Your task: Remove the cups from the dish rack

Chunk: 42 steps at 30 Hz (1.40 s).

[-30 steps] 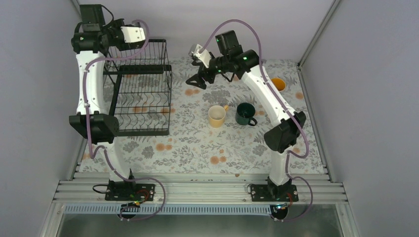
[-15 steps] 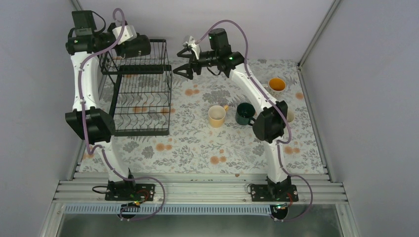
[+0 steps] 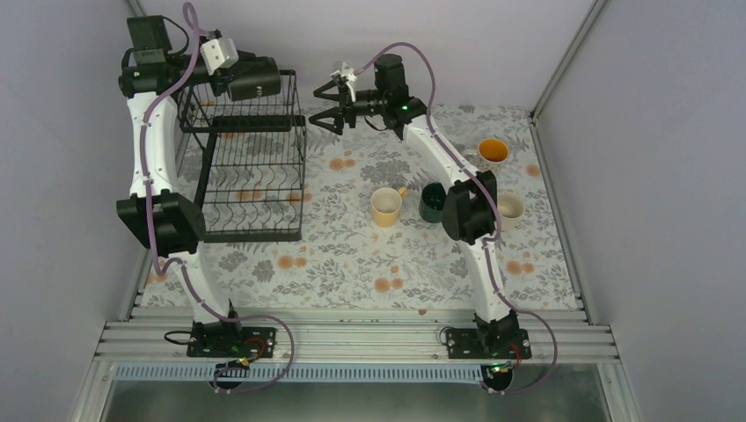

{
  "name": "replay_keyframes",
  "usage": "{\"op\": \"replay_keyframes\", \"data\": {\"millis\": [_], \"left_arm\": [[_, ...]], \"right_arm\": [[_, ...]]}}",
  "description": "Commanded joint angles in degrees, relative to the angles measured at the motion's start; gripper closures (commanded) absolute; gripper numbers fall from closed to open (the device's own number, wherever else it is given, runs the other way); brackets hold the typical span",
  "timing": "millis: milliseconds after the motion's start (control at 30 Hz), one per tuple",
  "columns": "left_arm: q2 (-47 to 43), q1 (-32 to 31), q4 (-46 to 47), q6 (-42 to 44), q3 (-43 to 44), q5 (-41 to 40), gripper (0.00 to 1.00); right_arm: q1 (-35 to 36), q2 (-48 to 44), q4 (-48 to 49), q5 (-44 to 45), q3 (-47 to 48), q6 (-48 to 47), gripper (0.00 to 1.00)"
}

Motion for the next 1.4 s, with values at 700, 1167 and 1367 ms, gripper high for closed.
{"op": "replay_keyframes", "data": {"millis": [700, 1167, 1367], "left_arm": [[-1.8, -10.1, 3.9, -5.4, -0.6, 9.2, 0.98], [-2.0, -15.3, 10.7, -11.2, -4.4, 8.9, 0.41], [-4.4, -15.1, 7.7, -7.9, -2.7, 0.5, 0.0]], "right_arm": [[0.8, -4.5, 4.0, -6.1, -0.7, 0.9, 0.0], [0.8, -12.8, 2.3, -7.8, -8.4, 1.9, 0.97], [-0.5, -19.5, -9.9, 4.0, -8.3, -5.4, 0.97]]}}
